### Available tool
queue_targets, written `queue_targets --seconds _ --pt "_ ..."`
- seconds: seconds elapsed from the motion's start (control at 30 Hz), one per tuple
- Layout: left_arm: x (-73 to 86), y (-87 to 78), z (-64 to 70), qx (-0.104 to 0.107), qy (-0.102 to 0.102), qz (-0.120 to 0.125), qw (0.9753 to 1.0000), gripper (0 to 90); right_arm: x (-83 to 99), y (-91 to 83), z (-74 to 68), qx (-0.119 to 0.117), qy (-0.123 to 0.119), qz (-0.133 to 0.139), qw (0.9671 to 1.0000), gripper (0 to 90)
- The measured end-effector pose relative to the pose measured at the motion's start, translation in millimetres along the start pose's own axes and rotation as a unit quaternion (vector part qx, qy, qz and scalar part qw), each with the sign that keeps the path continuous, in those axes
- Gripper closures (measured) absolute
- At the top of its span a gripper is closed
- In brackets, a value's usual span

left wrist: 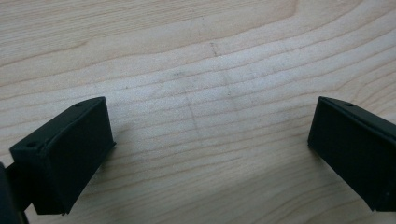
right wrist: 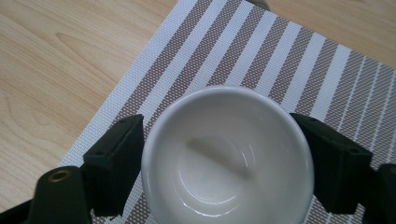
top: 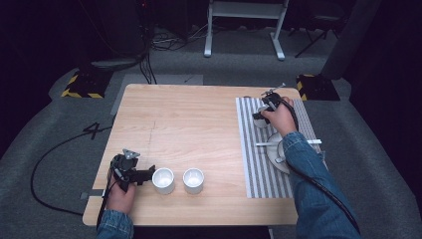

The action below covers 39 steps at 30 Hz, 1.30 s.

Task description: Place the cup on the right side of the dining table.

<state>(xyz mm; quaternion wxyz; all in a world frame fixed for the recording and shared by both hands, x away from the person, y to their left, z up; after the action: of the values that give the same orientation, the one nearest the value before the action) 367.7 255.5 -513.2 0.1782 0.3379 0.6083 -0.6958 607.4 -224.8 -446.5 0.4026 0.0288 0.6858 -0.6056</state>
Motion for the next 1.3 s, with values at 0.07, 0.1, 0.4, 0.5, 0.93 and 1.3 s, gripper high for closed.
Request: queue_targets --seconds 0.07,0.1,0.4,0.5,0.93,1.3 --pt "0.0 0.0 0.0 0.0 0.0 0.0 1.0 0.3 -1.5 -2.8 -1.0 0.004 -0.003 0.002 1.0 21.0" --pt "0.0 0.0 0.0 0.0 0.0 0.0 1.0 0.3 -4.0 -7.7 -2.0 0.005 -0.003 0.009 0.9999 20.5" --pt "0.0 0.0 0.0 0.0 0.0 0.0 1.0 0.3 -10.7 -28.7 -1.9 0.007 -0.003 0.022 0.9997 20.8" --pt "0.0 0.0 0.0 0.0 0.0 0.0 1.0 0.3 -13.0 -38.5 -5.9 0.003 -0.004 0.027 0.9996 20.8" --pt "0.0 0.0 0.0 0.0 0.0 0.0 1.0 0.3 -13.3 -70.8 -29.0 -0.025 -0.03 0.056 0.9976 21.1" --pt "0.0 0.0 0.0 0.0 0.0 0.0 1.0 0.3 -1.2 -102.6 -50.6 -0.067 -0.044 0.089 0.9927 21.4"
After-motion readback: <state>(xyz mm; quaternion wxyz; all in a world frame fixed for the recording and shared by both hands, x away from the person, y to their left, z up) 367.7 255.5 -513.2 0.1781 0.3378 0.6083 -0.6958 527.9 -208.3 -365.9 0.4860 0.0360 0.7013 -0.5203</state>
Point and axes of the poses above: each handheld gripper's, and its own axes: y roughly forward along the jaws, x roughly out of its underside, z roughly to its right, the point moved 1 cm from there along y, roughly forward along the jaws, and after that the axes turned 2 degrees about z, right-handed, at the moved point
